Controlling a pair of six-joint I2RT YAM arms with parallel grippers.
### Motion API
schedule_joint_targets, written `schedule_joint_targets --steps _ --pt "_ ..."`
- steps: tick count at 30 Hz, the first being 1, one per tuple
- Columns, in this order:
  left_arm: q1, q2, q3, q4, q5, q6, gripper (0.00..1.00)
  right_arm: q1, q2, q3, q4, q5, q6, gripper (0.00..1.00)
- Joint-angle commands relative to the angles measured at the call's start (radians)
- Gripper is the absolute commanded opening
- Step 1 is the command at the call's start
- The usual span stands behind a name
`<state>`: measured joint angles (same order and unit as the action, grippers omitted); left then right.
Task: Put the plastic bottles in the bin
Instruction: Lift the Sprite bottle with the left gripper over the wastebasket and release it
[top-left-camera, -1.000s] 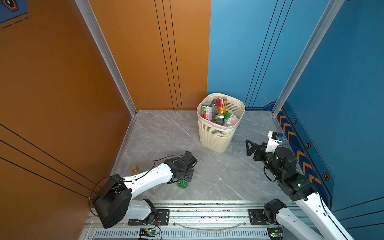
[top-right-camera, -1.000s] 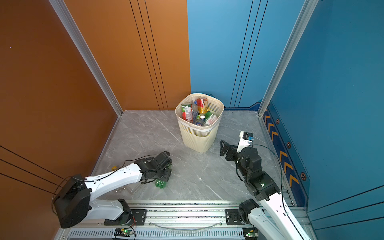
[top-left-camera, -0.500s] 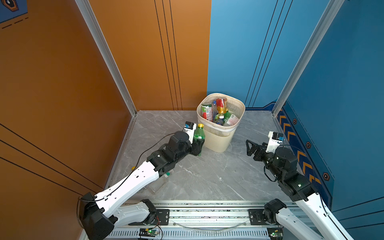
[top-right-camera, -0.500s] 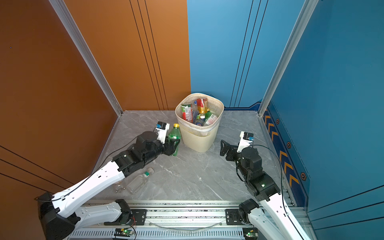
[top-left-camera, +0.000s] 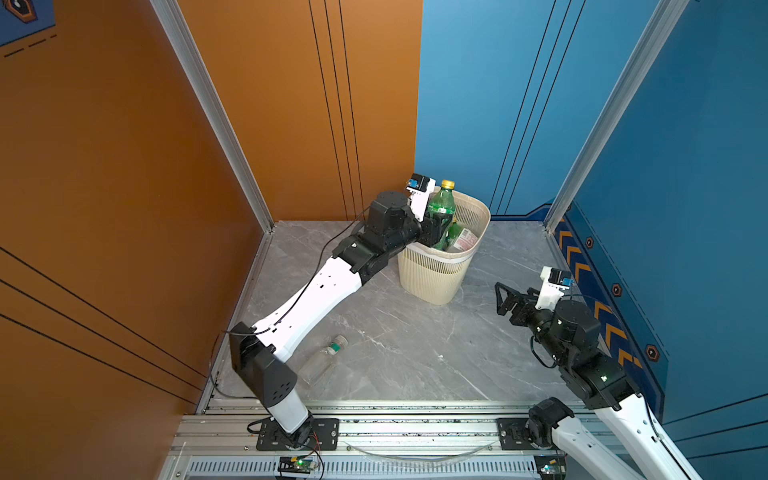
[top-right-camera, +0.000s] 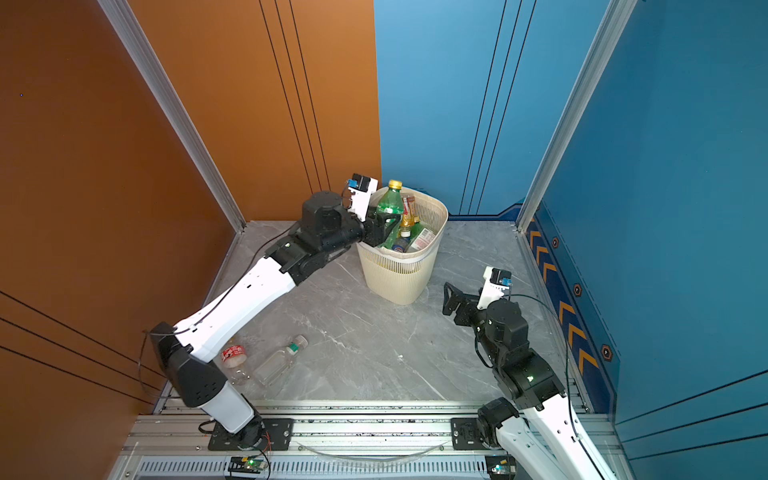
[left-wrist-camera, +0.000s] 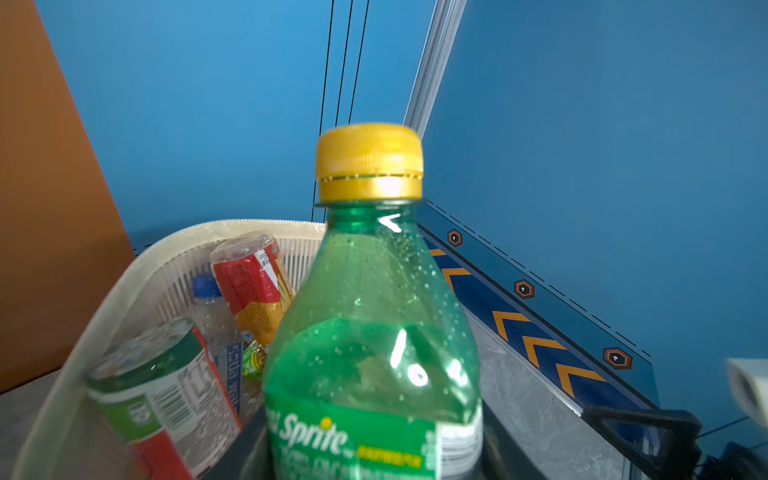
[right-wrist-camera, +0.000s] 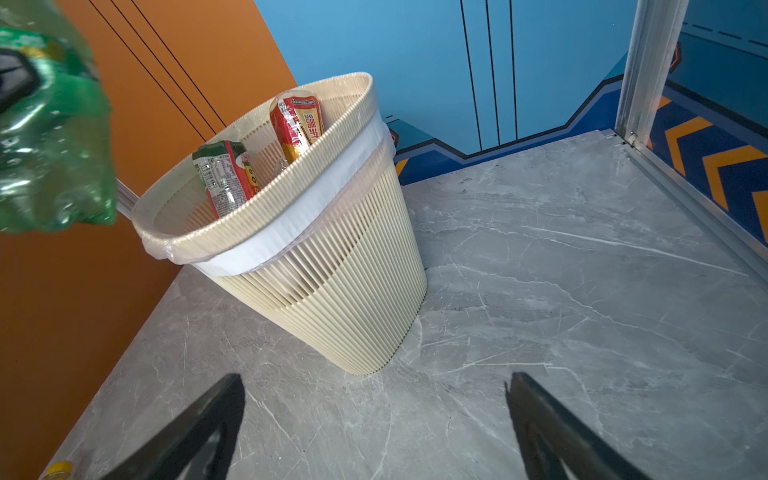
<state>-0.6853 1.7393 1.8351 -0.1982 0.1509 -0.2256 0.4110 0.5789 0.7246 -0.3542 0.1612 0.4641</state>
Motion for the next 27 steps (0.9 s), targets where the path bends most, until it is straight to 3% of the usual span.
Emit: schedule_joint_targets --steps 1,6,11,12,13,15,22,27 --pt "0.008 0.098 0.135 -0.053 0.087 -0.007 0.48 -0.009 -0.012 -0.008 -0.035 0.012 0.015 1.0" --pt "0.009 0.246 0.301 -0.131 0.115 -0.017 0.48 -0.012 -0.014 -0.005 -0.041 0.003 0.013 1.0" --pt "0.011 0.311 0.376 -0.153 0.126 -0.032 0.48 -0.015 -0.023 -0.004 -0.05 0.009 0.012 1.0" --pt "0.011 0.324 0.391 -0.161 0.131 -0.035 0.52 -0.017 -0.021 -0.007 -0.048 0.01 0.011 1.0" --pt "0.011 0.334 0.408 -0.173 0.138 -0.04 0.63 -0.017 -0.02 -0.008 -0.048 0.008 0.011 1.0" --pt "0.009 0.353 0.445 -0.2 0.152 -0.046 0.96 -0.02 -0.016 -0.006 -0.047 0.002 0.011 1.0" --pt "-0.007 0.268 0.444 -0.213 0.123 0.0 0.98 -0.028 -0.012 0.007 -0.049 -0.002 0.005 1.0" --pt "-0.025 0.074 0.254 -0.168 0.004 0.081 0.98 -0.029 -0.009 0.0 -0.051 -0.008 0.013 1.0"
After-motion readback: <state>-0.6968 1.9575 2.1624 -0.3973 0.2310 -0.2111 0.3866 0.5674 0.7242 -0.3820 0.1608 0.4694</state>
